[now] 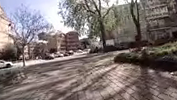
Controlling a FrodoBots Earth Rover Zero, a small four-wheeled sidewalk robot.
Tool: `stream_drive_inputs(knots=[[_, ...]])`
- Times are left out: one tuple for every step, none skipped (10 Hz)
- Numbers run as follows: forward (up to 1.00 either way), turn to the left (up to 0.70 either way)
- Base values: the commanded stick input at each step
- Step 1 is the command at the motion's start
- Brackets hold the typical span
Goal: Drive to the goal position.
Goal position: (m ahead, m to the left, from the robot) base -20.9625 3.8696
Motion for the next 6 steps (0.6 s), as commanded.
stream_drive_inputs(knots=[[0.00, 0.70], [0.00, 0.70], [0.00, 0.70], [0.00, 0.70], [0.00, 0.70], [0.00, 0.70]])
